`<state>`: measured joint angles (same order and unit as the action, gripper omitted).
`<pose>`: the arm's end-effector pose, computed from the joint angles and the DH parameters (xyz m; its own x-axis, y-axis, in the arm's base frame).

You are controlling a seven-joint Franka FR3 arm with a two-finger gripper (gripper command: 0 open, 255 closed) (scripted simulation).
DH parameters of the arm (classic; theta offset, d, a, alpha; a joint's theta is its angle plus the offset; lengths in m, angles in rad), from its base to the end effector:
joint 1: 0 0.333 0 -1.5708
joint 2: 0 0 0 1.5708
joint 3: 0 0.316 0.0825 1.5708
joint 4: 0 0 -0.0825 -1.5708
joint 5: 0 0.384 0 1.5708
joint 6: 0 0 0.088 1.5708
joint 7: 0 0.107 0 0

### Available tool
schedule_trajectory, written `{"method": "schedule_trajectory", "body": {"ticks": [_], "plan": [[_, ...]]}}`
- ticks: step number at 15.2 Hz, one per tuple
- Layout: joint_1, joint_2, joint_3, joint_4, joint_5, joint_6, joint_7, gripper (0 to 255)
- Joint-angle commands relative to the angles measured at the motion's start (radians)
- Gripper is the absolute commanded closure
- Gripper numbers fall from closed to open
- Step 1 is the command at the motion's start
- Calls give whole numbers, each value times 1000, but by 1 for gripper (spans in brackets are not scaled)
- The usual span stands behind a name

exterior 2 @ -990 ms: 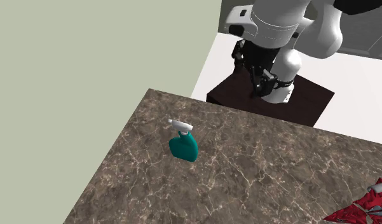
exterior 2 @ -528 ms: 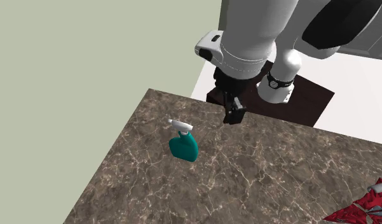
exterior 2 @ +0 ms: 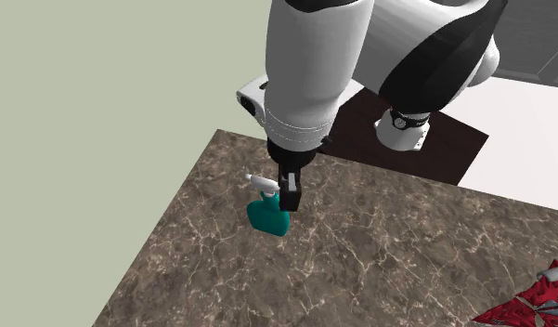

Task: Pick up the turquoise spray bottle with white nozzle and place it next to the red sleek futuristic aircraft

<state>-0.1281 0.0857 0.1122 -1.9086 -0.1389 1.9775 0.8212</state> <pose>0.5794 -0.0194 0.4505 0.7105 -0.7000 0.0724 -0.7036 -0.7044 0.0936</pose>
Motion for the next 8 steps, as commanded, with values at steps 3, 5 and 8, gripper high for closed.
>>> {"method": "schedule_trajectory", "body": {"ticks": [3,5,8], "plan": [[-2,23,-3,-20,-6,46,11,0],[-3,32,-4,-37,-9,71,13,0],[-4,39,-5,-50,-11,91,14,0]]}}
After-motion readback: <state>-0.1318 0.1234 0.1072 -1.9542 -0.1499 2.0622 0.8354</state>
